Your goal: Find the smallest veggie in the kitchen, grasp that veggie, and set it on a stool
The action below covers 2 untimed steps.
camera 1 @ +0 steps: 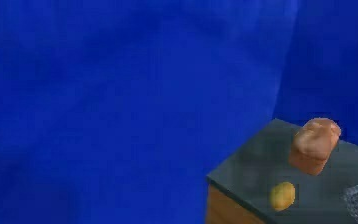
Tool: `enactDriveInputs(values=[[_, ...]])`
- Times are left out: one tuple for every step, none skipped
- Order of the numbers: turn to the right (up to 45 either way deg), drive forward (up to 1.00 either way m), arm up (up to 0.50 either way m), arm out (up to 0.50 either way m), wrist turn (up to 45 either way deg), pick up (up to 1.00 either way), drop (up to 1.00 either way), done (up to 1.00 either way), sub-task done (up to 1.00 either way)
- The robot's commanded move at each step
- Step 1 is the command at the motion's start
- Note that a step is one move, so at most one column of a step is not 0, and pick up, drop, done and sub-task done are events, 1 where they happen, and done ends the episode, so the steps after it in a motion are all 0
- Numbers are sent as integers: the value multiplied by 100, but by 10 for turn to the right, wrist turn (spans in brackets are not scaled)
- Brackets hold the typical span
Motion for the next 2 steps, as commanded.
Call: enactDriveInputs(values=[[450,0,0,0,0,0,0,0,0],[450,0,0,0,0,0,0,0,0]])
